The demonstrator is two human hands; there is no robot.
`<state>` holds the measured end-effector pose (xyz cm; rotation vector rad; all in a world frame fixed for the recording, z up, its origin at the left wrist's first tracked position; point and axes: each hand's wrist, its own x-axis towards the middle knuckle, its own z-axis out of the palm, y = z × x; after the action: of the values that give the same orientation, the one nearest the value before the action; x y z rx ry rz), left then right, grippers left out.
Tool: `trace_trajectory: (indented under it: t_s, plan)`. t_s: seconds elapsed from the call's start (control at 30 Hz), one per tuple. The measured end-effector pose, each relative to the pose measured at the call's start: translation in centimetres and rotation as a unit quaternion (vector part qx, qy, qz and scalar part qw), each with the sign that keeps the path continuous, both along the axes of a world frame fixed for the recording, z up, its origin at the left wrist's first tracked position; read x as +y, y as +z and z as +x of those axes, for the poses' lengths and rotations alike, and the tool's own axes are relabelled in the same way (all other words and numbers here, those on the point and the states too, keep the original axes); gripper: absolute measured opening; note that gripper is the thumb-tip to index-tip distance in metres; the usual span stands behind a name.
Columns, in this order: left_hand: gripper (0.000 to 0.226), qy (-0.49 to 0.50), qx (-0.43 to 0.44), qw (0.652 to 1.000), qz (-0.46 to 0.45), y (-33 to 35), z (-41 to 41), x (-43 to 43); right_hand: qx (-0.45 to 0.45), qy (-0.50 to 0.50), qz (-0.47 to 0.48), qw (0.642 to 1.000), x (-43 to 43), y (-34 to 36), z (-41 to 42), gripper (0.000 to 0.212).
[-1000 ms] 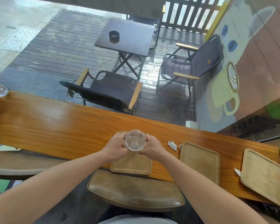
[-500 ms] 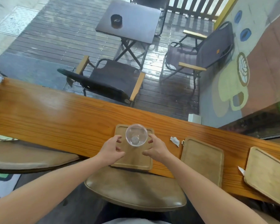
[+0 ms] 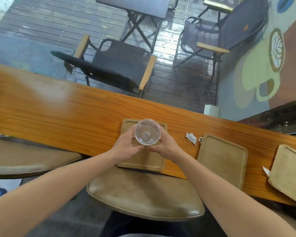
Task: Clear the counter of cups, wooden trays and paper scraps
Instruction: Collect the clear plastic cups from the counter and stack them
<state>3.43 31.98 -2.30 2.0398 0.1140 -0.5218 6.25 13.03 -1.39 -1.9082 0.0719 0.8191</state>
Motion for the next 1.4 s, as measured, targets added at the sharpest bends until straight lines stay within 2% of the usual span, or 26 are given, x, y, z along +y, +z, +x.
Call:
trace_trajectory:
  t_s: [0.1, 0.37, 0.47, 0.6, 0.7, 0.9, 1.0, 1.2, 1.4]
  plan:
    - [0.072, 0.005, -0.017, 1.0, 0.013, 1.0, 0.4, -0.6, -0.007, -0.026, 0.021, 0.999, 0.5, 0.9, -0.2, 0.075]
    - [0.07, -0.031, -0.038, 0.999, 0.003, 5.9, -0.5, -0.6, 0.004, -0.018, 0.075, 0.997, -1.3, 5.7, -1.0, 0.075]
    - [0.076, -0.041, -0.068, 0.997, -0.016, 8.6, -0.9, -1.3, -0.024, -0.021, 0.079, 0.996, -1.9, 9.0, -1.9, 0.081]
    - [0.075, -0.064, -0.109, 0.99, -0.066, 12.5, -1.1, -2.9, -0.078, -0.088, 0.105, 0.988, -3.4, 14.2, -4.6, 0.084]
    - [0.069, -0.1, -0.136, 0.98, -0.103, 15.7, -1.6, -4.1, -0.125, -0.16, 0.118, 0.972, -4.3, 17.3, -7.4, 0.091]
    - [0.062, -0.164, -0.151, 0.961, -0.165, 20.3, -3.2, -5.7, -0.207, -0.279, 0.101, 0.932, -4.7, 20.6, -12.5, 0.087]
    - [0.062, -0.207, -0.162, 0.949, -0.173, 21.2, -4.5, -6.7, -0.224, -0.316, 0.082, 0.918, -5.1, 21.2, -15.7, 0.092]
    - [0.069, -0.279, -0.152, 0.924, -0.212, 21.8, -8.8, -10.5, -0.235, -0.372, 0.069, 0.895, -7.8, 21.4, -22.2, 0.081]
    - [0.078, -0.348, -0.141, 0.898, -0.228, 22.5, -14.1, -17.4, -0.249, -0.458, 0.051, 0.852, -12.5, 21.6, -29.5, 0.08]
